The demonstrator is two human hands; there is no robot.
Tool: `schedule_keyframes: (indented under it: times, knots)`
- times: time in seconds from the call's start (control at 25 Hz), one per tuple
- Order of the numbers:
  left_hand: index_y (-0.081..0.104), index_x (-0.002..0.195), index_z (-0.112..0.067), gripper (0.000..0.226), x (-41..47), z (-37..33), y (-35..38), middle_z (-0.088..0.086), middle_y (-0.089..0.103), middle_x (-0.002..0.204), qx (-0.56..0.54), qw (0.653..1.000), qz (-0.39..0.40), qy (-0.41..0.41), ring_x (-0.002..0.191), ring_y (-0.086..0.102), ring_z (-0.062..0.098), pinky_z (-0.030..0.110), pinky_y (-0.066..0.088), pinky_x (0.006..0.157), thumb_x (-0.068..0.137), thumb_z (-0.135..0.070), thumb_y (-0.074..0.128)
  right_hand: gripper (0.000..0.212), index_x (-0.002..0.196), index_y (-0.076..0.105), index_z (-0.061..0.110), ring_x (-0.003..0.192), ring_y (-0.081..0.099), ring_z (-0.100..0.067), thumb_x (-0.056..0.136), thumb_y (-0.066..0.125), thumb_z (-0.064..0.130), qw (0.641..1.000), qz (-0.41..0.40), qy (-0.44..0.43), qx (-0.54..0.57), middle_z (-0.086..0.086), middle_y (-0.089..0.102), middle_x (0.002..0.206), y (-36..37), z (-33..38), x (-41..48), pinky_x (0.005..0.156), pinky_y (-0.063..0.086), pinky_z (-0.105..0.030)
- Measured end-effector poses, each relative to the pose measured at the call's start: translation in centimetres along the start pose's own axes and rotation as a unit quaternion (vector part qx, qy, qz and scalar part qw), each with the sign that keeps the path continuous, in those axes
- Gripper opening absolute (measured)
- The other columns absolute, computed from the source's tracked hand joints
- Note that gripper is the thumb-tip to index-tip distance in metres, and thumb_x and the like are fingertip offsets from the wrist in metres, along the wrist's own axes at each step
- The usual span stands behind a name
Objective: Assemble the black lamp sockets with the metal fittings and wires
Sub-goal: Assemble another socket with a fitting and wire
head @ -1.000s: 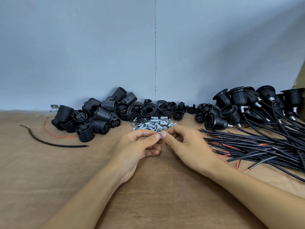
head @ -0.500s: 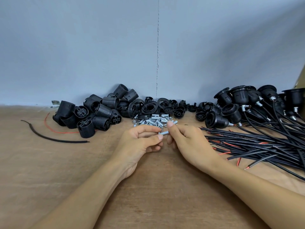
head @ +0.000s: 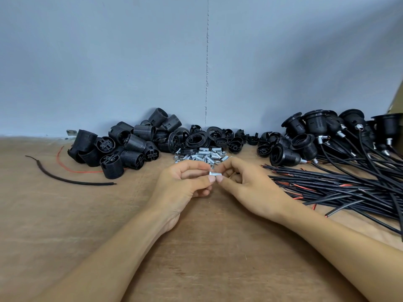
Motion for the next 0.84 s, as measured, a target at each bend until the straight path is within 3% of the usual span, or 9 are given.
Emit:
schedule_keyframes:
  times: [0.08, 0.12, 0.24, 0.4, 0.6, 0.68, 0.76, 0.84]
  knots:
    - [0.073, 0.1, -0.007, 0.027, -0.04, -0.06, 0.09, 0.008, 0.079, 0.091, -0.002, 1.0, 0.009, 0.002, 0.065, 0.071, 0.015, 0.022, 0.057, 0.06, 0.078, 0.007, 0.078, 0.011, 0.101, 0.068, 0.02, 0.083, 0.067, -0.025, 0.098, 0.061, 0.028, 1.0, -0.003, -0.015, -0.024, 0.0, 0.073, 0.093, -0.01, -0.02, -0.08, 0.082, 0.054, -0.042]
    - [0.073, 0.102, -0.009, 0.029, -0.15, -0.17, 0.23, 0.007, 0.079, 0.095, -0.004, 1.0, 0.017, 0.002, 0.067, 0.072, 0.016, 0.022, 0.057, 0.06, 0.076, 0.002, 0.081, 0.012, 0.101, 0.069, 0.02, 0.081, 0.067, -0.024, 0.098, 0.061, 0.028, 0.999, -0.01, -0.02, -0.023, 0.001, 0.073, 0.092, -0.08, 0.0, -0.1, 0.079, 0.054, -0.039]
    - [0.071, 0.109, -0.014, 0.038, -0.17, -0.27, 0.39, 0.005, 0.078, 0.099, 0.009, 1.0, 0.011, 0.003, 0.066, 0.072, 0.019, 0.024, 0.057, 0.057, 0.074, -0.011, 0.085, 0.01, 0.097, 0.068, 0.019, 0.058, 0.054, -0.004, 0.098, 0.062, 0.026, 0.999, -0.022, -0.025, 0.011, 0.007, 0.067, 0.078, -0.29, -0.18, -0.1, 0.06, 0.043, -0.019]
    - [0.067, 0.113, -0.013, 0.043, 0.03, 0.05, 0.38, 0.01, 0.073, 0.106, 0.071, 0.997, -0.002, -0.007, 0.058, 0.068, 0.017, 0.023, 0.056, 0.055, 0.081, 0.013, 0.075, 0.011, 0.093, 0.066, 0.017, 0.051, 0.048, 0.001, 0.099, 0.06, 0.025, 0.995, -0.059, -0.001, 0.086, 0.006, 0.061, 0.073, -0.68, -0.8, 0.05, 0.055, 0.039, -0.013]
    - [0.072, 0.104, -0.014, 0.029, 0.07, -0.08, 0.55, 0.004, 0.077, 0.086, 0.073, 0.997, -0.008, -0.009, 0.056, 0.064, 0.015, 0.023, 0.053, 0.051, 0.081, -0.027, 0.084, 0.014, 0.094, 0.066, 0.016, 0.052, 0.049, -0.001, 0.098, 0.061, 0.027, 0.996, -0.03, -0.001, 0.087, 0.008, 0.063, 0.07, -0.48, -0.86, 0.06, 0.053, 0.04, -0.013]
    - [0.072, 0.106, -0.012, 0.024, 0.3, 0.22, 0.36, 0.009, 0.075, 0.092, 0.113, 0.993, -0.007, -0.012, 0.054, 0.063, 0.014, 0.021, 0.051, 0.05, 0.084, -0.01, 0.082, 0.014, 0.092, 0.066, 0.016, 0.051, 0.048, -0.002, 0.099, 0.06, 0.027, 0.993, -0.038, 0.004, 0.111, 0.008, 0.062, 0.07, -0.49, -0.93, 0.12, 0.052, 0.039, -0.014]
    - [0.07, 0.108, -0.011, 0.033, 0.37, 0.45, 0.3, 0.012, 0.074, 0.097, 0.137, 0.99, 0.006, -0.017, 0.053, 0.063, 0.013, 0.02, 0.051, 0.051, 0.081, 0.007, 0.078, 0.015, 0.09, 0.065, 0.016, 0.05, 0.046, -0.003, 0.1, 0.059, 0.026, 0.99, -0.049, 0.012, 0.134, 0.008, 0.061, 0.069, -0.64, -0.99, 0.16, 0.051, 0.039, -0.014]
    - [0.071, 0.107, -0.013, 0.031, 0.38, 0.41, 0.37, 0.009, 0.075, 0.095, 0.128, 0.992, 0.012, -0.01, 0.053, 0.062, 0.012, 0.02, 0.05, 0.05, 0.08, -0.001, 0.082, 0.014, 0.09, 0.065, 0.016, 0.05, 0.045, -0.004, 0.099, 0.059, 0.026, 0.99, -0.045, 0.013, 0.134, 0.008, 0.061, 0.068, -0.58, -0.9, 0.11, 0.051, 0.039, -0.015]
Point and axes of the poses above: each hand's wrist, its own x-axis towards the middle knuckle, its own y-axis out of the palm, z = x × y, the point moved 3 cm from there along x, towards the middle knuckle
